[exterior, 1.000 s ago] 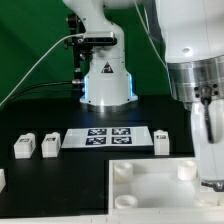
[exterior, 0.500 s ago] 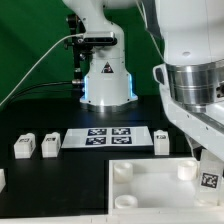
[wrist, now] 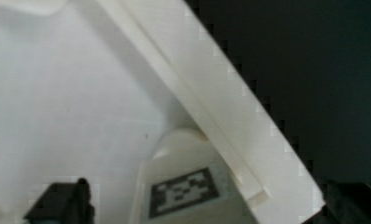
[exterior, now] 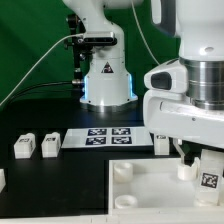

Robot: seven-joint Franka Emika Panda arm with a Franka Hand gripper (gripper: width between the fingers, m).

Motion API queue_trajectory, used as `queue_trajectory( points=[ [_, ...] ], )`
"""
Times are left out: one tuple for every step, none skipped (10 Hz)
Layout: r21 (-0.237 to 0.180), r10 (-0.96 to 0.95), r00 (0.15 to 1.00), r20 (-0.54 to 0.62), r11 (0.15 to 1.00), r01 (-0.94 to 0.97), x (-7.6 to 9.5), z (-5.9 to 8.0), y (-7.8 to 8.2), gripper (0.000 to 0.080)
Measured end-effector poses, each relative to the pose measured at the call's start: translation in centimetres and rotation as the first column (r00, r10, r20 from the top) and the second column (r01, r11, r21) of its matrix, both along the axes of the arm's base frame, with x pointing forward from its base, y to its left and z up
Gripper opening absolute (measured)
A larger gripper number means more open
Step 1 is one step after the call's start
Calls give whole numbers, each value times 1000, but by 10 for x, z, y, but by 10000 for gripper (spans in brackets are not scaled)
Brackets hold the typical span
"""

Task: Assemble one leg

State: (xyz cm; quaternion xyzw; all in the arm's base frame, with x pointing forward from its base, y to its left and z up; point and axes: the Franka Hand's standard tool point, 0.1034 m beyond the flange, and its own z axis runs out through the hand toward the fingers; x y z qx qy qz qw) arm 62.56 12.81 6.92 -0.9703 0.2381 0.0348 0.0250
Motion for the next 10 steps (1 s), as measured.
queue_trajectory(
  points=[
    [3, 83, 996, 20, 997, -83, 0, -3, -2, 649],
    [5, 132, 991, 24, 991, -132, 0, -2, -2, 649],
    [8, 171, 985, 27, 985, -171, 0, -2, -2, 649],
    [9, 164, 986, 27, 986, -165, 0, -2, -1, 530],
    [9, 139, 990, 25, 990, -139, 0, -2, -1, 530],
    [9, 134, 991, 25, 991, -135, 0, -2, -1, 321],
    [5, 81, 997, 20, 997, -81, 0, -3, -3, 293],
    [4, -12, 1000, 14, 1000, 12, 0, -3, -3, 293],
    [6, -93, 996, 7, 996, 93, 0, -3, -4, 293],
    [14, -220, 976, -4, 975, 220, 2, -4, -12, 293]
  ],
)
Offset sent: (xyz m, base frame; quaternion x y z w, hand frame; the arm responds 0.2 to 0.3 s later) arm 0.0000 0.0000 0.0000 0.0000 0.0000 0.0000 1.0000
